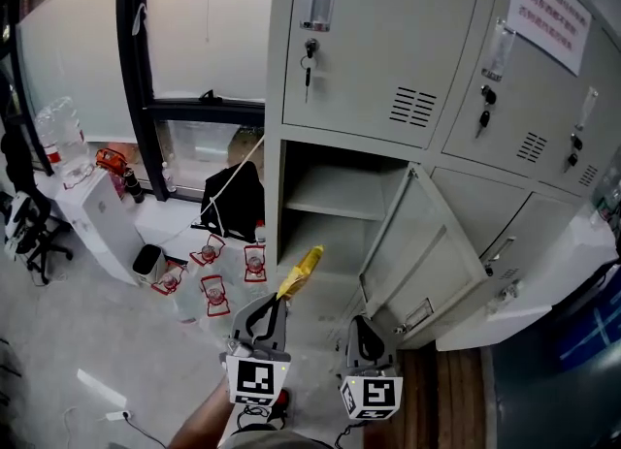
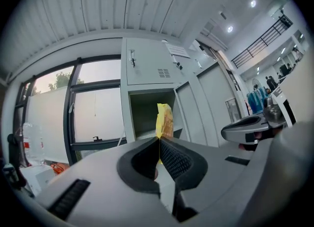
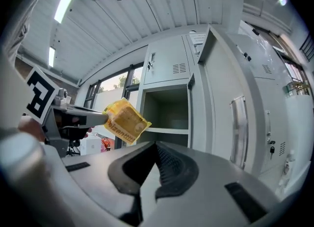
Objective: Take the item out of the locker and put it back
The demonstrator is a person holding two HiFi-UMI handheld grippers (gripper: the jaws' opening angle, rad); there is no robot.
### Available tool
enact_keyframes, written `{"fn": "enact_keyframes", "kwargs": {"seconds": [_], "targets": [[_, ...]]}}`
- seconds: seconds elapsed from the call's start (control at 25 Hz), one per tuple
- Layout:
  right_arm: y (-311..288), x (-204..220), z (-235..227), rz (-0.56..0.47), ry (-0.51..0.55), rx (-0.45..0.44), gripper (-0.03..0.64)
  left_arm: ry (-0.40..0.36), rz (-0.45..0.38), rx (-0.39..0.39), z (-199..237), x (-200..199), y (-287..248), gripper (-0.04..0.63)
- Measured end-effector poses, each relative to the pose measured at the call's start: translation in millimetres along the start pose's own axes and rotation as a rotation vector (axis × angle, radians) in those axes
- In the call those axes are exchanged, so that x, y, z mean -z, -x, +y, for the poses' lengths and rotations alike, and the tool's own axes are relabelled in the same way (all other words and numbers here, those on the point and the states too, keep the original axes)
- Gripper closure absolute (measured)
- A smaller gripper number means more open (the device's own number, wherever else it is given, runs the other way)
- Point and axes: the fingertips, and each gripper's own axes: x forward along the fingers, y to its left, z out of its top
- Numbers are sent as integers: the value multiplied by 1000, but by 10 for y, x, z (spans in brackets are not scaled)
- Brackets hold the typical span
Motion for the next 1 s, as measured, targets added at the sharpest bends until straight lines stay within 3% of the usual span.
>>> {"fn": "enact_keyframes", "kwargs": {"seconds": [0.56,1.0], "targets": [[411,211,315,39,-8,-57,600,106,128,-6,-225,605,739,571],[441,264,319,50,-8,-53,600,106,154,-13,-234,732,835,571]]}}
